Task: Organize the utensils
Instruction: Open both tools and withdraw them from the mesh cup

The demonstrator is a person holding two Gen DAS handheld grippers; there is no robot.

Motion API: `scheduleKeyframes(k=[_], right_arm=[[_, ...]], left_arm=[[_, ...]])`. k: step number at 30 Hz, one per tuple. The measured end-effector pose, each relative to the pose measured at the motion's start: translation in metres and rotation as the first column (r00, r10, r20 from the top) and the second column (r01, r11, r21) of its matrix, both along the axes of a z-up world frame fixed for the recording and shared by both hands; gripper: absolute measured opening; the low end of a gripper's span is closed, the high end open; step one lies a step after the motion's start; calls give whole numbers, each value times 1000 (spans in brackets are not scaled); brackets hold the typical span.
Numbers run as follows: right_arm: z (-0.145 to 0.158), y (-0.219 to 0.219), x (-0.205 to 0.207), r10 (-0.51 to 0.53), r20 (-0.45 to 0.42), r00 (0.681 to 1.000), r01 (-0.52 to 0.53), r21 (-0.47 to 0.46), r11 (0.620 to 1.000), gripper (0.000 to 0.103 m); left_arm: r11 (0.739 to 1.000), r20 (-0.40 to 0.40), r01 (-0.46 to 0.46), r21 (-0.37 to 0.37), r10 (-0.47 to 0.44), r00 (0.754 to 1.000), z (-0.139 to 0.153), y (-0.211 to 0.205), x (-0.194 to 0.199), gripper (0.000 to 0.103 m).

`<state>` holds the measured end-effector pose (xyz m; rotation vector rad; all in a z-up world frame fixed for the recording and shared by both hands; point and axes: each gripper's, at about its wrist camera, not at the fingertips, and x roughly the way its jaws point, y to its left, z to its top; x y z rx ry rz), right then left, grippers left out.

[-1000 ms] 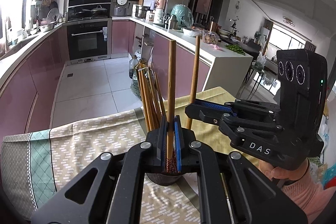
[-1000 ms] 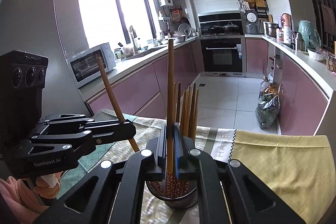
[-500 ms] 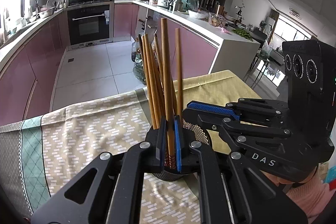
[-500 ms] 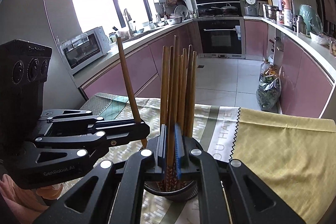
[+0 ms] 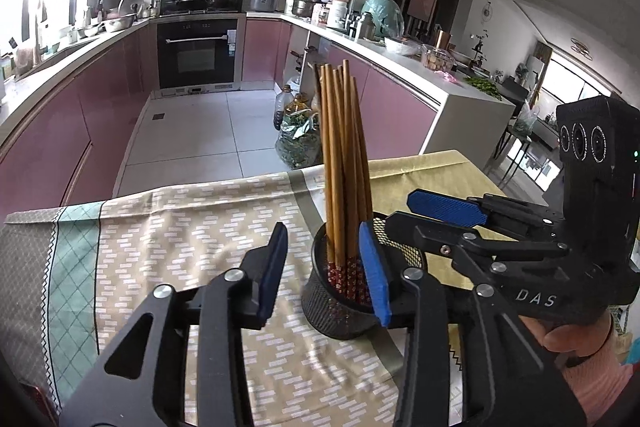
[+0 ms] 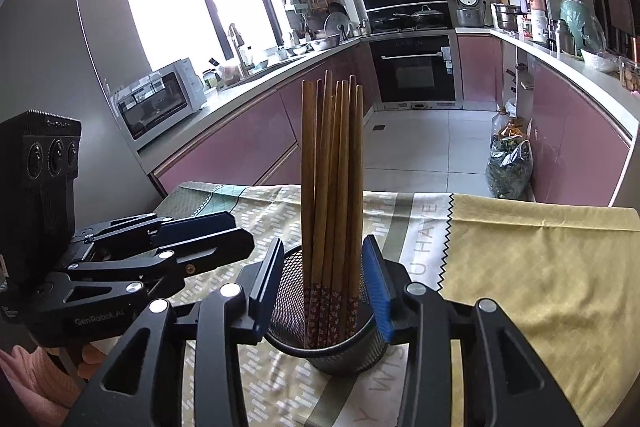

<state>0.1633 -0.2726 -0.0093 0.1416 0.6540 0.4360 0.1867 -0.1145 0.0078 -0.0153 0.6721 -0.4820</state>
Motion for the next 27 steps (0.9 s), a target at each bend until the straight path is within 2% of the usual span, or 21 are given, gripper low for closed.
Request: scheduleKeyframes(k=[2, 4, 11, 12, 13, 16, 27], right_arm=[[-1, 0, -3, -6, 4, 1000, 6, 1, 1000, 41], [0, 0, -7, -20, 15, 1000, 20, 2, 1000, 56], [1, 7, -30, -69, 78, 995, 70, -22, 997, 71], [1, 8, -33, -71, 88, 994, 74, -26, 997, 79], [0, 11, -38, -80, 101, 992, 83, -32, 996, 89], [-3, 17, -49, -95, 136, 986, 101, -41, 994, 96], [-17, 39, -78, -100, 178, 979, 111, -51, 993, 96]], left_arm=[[999, 22, -33, 10, 32, 999, 0, 7, -6, 47], [996, 60, -86, 21, 84, 995, 0, 15, -12, 69], [980, 131, -196, 31, 190, 973, -1, 41, -36, 91], [977, 137, -210, 27, 204, 969, -1, 45, -39, 94], [975, 144, -221, 25, 215, 966, -1, 48, -42, 95], [967, 175, -253, 37, 243, 954, -1, 57, -53, 97], [944, 274, -331, 14, 315, 909, 6, 78, -99, 97]])
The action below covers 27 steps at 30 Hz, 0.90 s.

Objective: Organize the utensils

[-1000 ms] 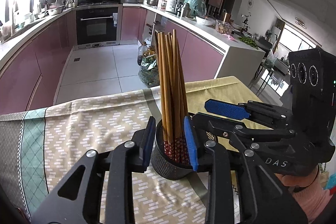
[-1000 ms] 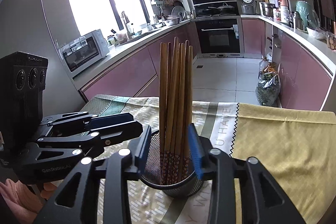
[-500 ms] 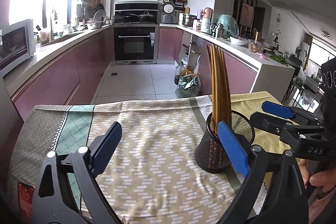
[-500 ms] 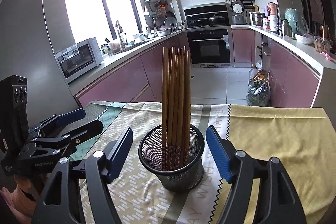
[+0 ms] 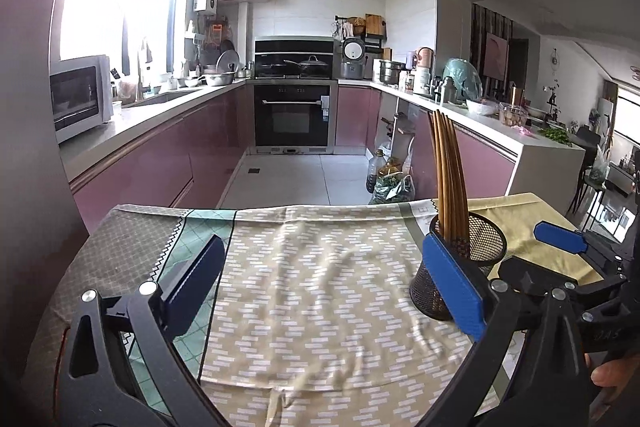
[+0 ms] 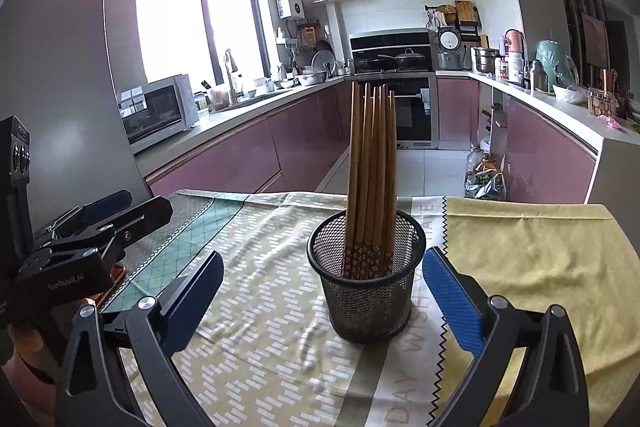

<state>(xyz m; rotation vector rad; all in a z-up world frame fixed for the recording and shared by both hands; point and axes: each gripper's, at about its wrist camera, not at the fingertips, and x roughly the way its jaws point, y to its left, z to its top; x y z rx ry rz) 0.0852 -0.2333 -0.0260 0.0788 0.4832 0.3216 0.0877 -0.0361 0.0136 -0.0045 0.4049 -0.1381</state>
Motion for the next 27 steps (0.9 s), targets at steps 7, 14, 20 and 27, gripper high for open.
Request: scheduleKeyframes(k=[7, 14, 20, 27], right_arm=[[0, 11, -21, -14, 53, 999, 14, -8, 1000, 96], [2, 21, -37, -11, 108, 994, 14, -29, 999, 96], [2, 24, -44, -23, 138, 990, 29, -38, 999, 96], [1, 21, -45, -40, 145, 989, 45, -32, 998, 96]], left_arm=[[1000, 28, -22, -2, 22, 999, -2, 12, -22, 97], [999, 51, -43, -6, 43, 998, -2, 18, -39, 97], [998, 69, -60, 3, 59, 996, -2, 18, -46, 97], [997, 86, -73, 8, 72, 994, -2, 16, -52, 97]])
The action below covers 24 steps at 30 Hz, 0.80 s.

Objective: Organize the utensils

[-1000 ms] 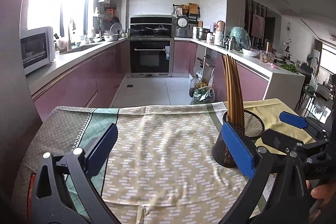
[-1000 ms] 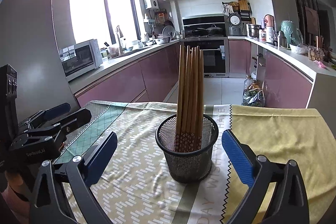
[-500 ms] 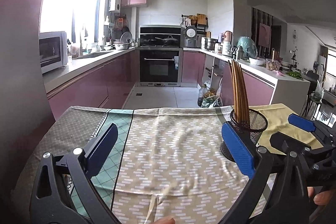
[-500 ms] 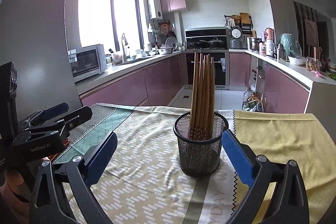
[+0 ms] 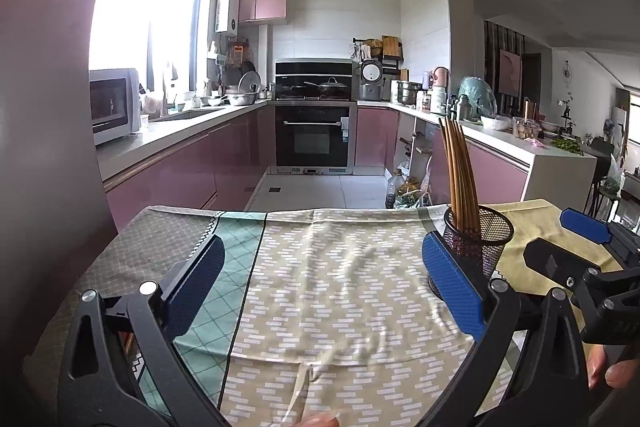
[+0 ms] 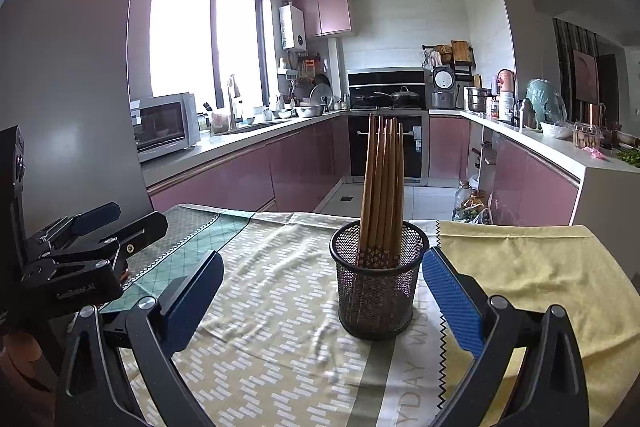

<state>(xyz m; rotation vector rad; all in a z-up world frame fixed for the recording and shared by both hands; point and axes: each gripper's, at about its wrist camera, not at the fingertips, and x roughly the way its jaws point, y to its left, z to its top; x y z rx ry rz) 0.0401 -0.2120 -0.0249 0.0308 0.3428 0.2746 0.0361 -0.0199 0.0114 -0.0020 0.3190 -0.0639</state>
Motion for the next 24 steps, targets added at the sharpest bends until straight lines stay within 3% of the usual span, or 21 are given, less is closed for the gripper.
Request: scheduleKeyframes(k=[24], right_arm=[[-4, -2, -3, 6, -1, 1000, -6, 20, 1000, 96]], left_arm=[[1000, 33, -20, 21, 20, 999, -1, -1, -8, 97]])
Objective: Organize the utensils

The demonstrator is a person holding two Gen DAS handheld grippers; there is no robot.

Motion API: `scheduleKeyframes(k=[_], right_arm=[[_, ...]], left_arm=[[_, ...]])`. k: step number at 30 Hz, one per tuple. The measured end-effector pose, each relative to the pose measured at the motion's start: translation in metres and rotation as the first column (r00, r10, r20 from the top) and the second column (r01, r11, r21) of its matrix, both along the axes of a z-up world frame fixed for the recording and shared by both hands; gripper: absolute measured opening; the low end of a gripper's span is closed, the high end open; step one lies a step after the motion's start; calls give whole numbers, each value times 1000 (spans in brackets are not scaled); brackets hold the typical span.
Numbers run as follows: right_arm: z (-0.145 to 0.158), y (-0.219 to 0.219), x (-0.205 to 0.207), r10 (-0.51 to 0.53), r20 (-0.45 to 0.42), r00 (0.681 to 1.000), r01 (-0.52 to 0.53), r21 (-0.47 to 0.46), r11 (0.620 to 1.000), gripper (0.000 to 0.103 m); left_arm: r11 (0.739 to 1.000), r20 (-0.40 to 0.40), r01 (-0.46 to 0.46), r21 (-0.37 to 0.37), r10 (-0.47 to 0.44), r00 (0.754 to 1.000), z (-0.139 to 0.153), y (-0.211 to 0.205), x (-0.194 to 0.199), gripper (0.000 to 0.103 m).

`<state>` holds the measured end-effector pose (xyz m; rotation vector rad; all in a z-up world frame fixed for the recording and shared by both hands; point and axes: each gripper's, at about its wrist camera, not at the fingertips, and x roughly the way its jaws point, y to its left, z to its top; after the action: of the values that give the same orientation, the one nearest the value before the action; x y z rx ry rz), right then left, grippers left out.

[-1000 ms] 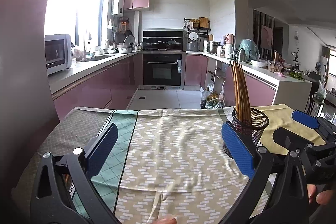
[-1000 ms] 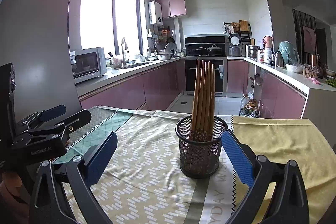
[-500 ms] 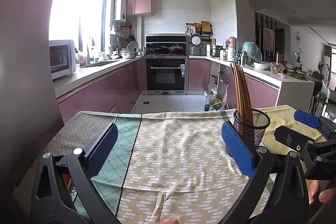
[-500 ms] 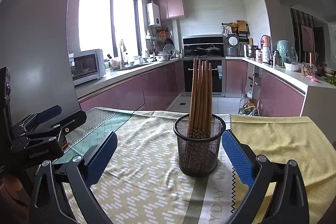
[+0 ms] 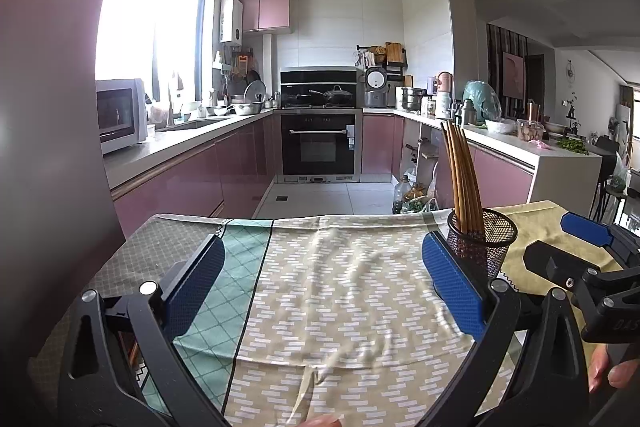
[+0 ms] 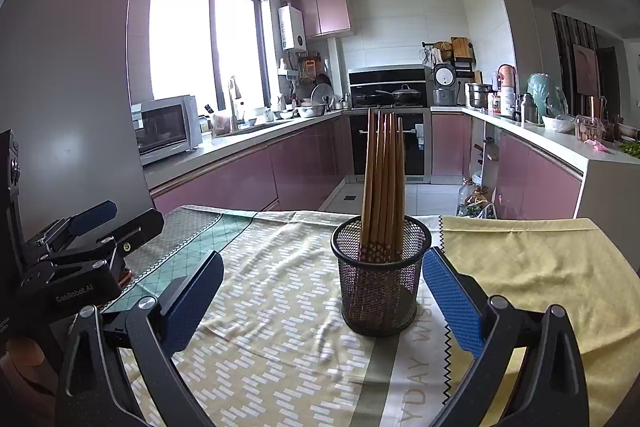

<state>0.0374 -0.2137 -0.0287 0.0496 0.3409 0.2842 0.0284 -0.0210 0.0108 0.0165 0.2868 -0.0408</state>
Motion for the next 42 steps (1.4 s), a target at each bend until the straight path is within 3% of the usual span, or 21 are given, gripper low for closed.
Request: scheduleKeyframes(k=[42], right_arm=[[-6, 1, 3, -2, -13, 1000, 2, 9, 1000, 96]], left_arm=[[1000, -2, 4, 1, -4, 1000, -1, -1, 1, 97]])
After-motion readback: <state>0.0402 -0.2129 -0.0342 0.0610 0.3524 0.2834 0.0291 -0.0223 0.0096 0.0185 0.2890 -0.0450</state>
